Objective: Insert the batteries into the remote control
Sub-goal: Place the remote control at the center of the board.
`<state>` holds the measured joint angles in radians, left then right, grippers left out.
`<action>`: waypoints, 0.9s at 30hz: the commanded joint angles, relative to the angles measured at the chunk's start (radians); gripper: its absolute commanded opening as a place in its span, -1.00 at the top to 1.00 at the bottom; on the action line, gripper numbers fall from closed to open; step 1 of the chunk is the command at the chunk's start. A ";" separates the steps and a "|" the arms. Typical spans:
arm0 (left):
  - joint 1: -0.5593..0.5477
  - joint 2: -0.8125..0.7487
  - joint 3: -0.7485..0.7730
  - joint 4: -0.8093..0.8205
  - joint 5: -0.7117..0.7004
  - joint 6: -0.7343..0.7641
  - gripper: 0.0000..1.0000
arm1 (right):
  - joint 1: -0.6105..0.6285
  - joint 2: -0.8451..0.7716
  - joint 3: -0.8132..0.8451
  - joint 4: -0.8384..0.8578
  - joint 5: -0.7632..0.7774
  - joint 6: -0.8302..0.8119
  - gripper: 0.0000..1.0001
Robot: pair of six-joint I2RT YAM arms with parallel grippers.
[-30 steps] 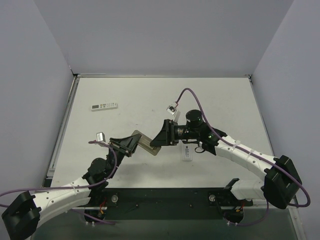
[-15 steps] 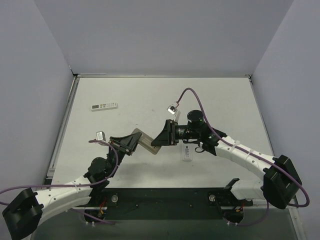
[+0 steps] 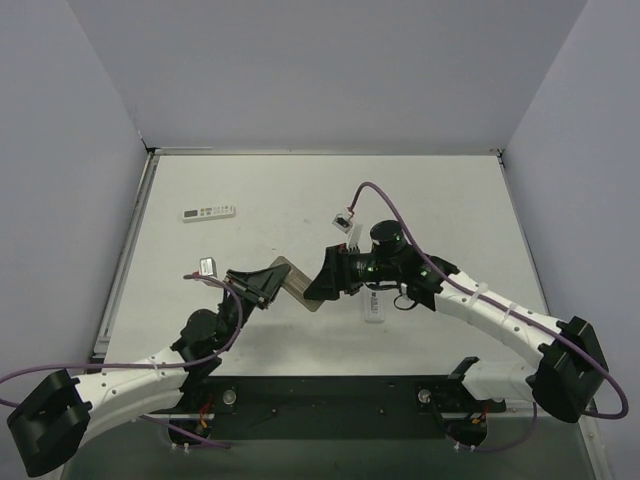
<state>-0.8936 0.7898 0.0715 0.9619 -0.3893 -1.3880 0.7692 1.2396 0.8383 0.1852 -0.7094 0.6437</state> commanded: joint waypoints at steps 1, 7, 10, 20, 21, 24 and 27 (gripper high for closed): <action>0.008 -0.027 0.070 -0.133 0.069 0.102 1.00 | -0.044 -0.115 0.030 -0.110 0.083 -0.134 -0.36; 0.048 0.009 0.138 -0.481 0.165 0.243 1.00 | -0.067 -0.235 0.076 -0.409 0.453 -0.308 -0.67; 0.065 0.073 0.266 -0.734 0.191 0.338 1.00 | -0.071 -0.265 0.076 -0.519 0.641 -0.322 -0.68; 0.130 0.478 0.534 -0.824 0.525 0.543 1.00 | -0.088 -0.364 -0.013 -0.575 0.783 -0.288 -0.73; 0.136 0.515 0.545 -0.757 0.553 0.535 1.00 | -0.090 -0.370 -0.025 -0.578 0.785 -0.286 -0.72; 0.139 0.650 0.580 -0.654 0.642 0.515 0.99 | -0.096 -0.402 -0.039 -0.576 0.794 -0.282 -0.72; 0.119 0.779 0.646 -0.565 0.690 0.489 0.94 | -0.100 -0.420 -0.057 -0.576 0.791 -0.277 -0.72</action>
<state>-0.7605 1.4792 0.6159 0.1940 0.1486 -0.8928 0.6796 0.8478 0.8009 -0.3801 0.0406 0.3603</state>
